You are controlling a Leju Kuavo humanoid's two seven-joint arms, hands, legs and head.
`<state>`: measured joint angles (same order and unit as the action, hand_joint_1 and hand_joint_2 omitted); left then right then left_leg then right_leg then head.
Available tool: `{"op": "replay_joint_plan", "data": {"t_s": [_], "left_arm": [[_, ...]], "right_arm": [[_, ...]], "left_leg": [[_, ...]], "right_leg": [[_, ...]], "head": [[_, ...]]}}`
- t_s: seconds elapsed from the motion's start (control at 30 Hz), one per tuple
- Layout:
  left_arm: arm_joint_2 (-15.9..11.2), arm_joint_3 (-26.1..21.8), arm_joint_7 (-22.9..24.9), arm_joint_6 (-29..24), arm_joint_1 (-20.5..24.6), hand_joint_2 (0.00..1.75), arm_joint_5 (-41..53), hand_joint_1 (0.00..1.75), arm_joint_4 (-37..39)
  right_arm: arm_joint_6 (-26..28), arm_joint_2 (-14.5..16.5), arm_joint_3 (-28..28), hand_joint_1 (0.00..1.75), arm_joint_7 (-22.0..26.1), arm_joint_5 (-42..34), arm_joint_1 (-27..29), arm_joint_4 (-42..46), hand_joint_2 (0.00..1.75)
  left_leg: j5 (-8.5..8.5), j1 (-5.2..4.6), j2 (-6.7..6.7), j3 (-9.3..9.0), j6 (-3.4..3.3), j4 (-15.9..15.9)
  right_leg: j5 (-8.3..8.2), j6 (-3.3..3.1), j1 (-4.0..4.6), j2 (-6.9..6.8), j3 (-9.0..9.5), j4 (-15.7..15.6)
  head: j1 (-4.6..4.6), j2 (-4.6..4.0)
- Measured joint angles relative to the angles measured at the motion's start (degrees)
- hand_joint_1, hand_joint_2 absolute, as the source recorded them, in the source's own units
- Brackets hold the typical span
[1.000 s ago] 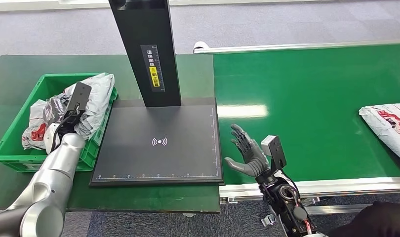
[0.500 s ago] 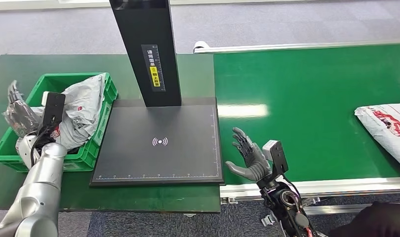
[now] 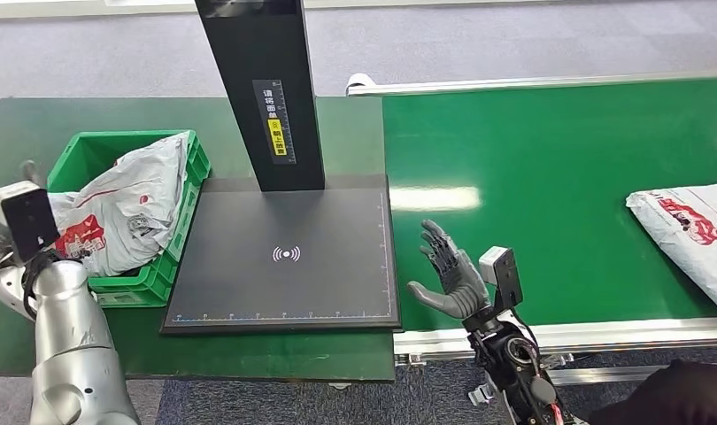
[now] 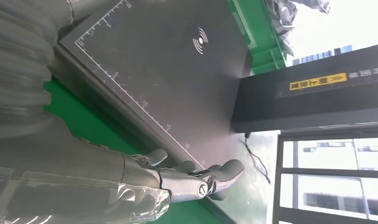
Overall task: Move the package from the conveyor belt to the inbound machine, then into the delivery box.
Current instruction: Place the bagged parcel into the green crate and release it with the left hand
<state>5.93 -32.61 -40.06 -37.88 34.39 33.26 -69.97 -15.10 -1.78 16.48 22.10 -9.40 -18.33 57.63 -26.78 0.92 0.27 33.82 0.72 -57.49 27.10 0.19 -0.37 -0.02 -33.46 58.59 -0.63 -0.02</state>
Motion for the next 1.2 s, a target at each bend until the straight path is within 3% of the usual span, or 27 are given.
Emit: {"op": "replay_joint_plan", "data": {"t_s": [0.2,0.43,0.7,0.77,0.97,1.2], "left_arm": [[-0.62,12.79,-0.05,0.03,-6.43,1.75,-19.23,0.00,-9.02],[-0.54,25.99,-0.17,0.03,-14.70,1.75,-12.19,0.00,-22.66],[-2.92,41.55,-0.17,2.20,-20.19,1.75,-23.44,0.00,-30.28],[-4.05,44.69,-0.16,8.57,-20.64,1.75,-27.36,0.00,-30.63],[-4.82,47.11,2.92,38.80,-21.64,1.75,-35.99,0.00,-25.58],[-4.52,46.54,11.62,54.21,-21.33,1.75,-37.04,0.00,-14.19]], "right_arm": [[1.39,-0.65,-0.14,0.00,1.42,-0.95,-1.06,0.29,1.75],[2.02,-1.07,-1.61,0.00,2.56,-2.65,-1.18,2.46,1.75],[2.36,-1.04,-3.21,0.00,3.22,-2.78,-0.02,4.99,1.75],[1.95,-0.99,-3.35,0.00,3.47,-2.38,-0.01,5.05,1.75],[0.76,-0.36,-3.49,0.00,4.11,-0.52,0.08,5.11,1.75],[-0.17,1.03,-4.01,0.00,4.03,2.31,0.86,5.99,1.75]], "left_leg": [[0.00,-0.01,-0.09,0.03,0.00,-0.01],[-0.06,-0.02,-0.01,0.04,-0.01,-0.02],[-0.09,-0.01,-0.01,0.05,-0.01,0.00],[-0.09,-0.01,-0.02,0.04,-0.02,0.00],[-0.09,-0.02,0.00,0.04,-0.02,-0.01],[-0.10,-0.02,0.01,0.05,-0.01,0.00]], "right_leg": [[0.00,0.01,-0.01,-0.06,0.02,-0.01],[0.01,0.01,-0.03,-0.01,-0.04,-0.03],[0.02,0.01,-0.02,-0.01,-0.04,-0.02],[0.02,0.01,-0.02,-0.01,-0.03,-0.02],[0.01,0.02,-0.03,-0.01,-0.03,-0.02],[0.02,0.02,-0.02,0.00,-0.07,-0.02]], "head": [[-0.01,0.01],[0.01,0.01],[0.01,0.00],[0.01,0.01],[0.00,0.00],[0.01,0.00]]}}
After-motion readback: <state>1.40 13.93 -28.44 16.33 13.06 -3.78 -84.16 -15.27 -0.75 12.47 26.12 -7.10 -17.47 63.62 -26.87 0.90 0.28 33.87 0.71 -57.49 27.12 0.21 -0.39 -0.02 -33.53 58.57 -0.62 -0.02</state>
